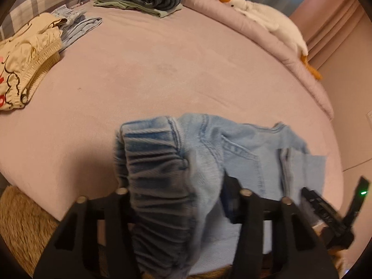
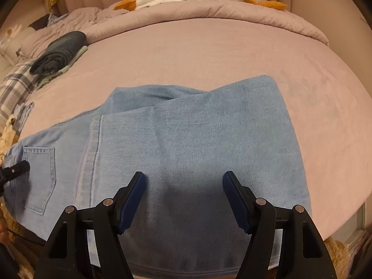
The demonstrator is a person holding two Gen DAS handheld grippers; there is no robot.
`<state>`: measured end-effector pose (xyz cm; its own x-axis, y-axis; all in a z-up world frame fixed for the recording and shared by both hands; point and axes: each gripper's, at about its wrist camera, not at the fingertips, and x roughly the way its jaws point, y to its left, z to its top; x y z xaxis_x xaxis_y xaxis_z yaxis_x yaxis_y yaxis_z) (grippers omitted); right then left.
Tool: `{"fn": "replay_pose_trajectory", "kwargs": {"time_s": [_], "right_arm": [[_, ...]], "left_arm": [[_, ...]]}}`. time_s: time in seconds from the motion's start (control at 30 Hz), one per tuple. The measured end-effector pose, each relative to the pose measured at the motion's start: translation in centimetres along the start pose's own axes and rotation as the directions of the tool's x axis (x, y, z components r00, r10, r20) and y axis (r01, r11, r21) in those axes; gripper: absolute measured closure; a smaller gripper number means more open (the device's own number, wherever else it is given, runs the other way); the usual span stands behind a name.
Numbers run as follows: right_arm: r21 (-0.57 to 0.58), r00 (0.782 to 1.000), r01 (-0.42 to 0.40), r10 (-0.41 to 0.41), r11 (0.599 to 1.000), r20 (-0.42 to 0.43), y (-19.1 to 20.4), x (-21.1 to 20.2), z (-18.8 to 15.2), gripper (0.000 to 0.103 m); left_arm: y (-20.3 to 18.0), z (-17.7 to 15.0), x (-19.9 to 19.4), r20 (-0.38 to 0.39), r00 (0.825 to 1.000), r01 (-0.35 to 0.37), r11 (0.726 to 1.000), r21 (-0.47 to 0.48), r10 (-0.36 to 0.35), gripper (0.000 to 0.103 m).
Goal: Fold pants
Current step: 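Grasp the elastic waistband with the left gripper and fold it over the legs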
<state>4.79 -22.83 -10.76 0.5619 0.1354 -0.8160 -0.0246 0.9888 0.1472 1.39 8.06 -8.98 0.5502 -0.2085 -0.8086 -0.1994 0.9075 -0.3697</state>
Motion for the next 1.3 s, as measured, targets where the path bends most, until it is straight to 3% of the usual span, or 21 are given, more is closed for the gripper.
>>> {"fn": "replay_pose_trajectory", "kwargs": {"time_s": [0.13,0.3,0.7,0.97,1.3], "right_arm": [[0.028,0.999,-0.032,0.032,0.999,-0.002,-0.5,-0.2,0.1,0.033],[0.06,0.998,-0.063,0.063,0.996,0.0,-1.0,-0.4,0.0,0.033],[0.096,0.996,-0.08,0.075,0.992,0.048,-1.8,-1.9,0.2,0.033],[0.113,0.994,-0.097,0.09,0.989,0.07,-2.4,-2.4,0.0,0.033],[0.141,0.988,-0.123,0.108,0.982,0.109,-3.4,-3.3,-0.1,0.033]], "left_arm": [[-1.6,-0.2,-1.4,0.035,0.999,-0.027,0.999,0.046,0.025,0.063],[-2.5,0.1,-3.1,0.06,0.998,0.032,0.999,0.037,-0.034,0.064],[-7.4,0.0,-6.7,0.117,0.987,0.092,0.985,0.146,-0.109,0.065],[-11.0,0.4,-7.0,0.101,0.981,0.14,0.966,0.216,-0.165,0.065],[-17.4,0.1,-3.6,-0.003,0.967,0.242,0.909,0.34,-0.256,0.065]]}}
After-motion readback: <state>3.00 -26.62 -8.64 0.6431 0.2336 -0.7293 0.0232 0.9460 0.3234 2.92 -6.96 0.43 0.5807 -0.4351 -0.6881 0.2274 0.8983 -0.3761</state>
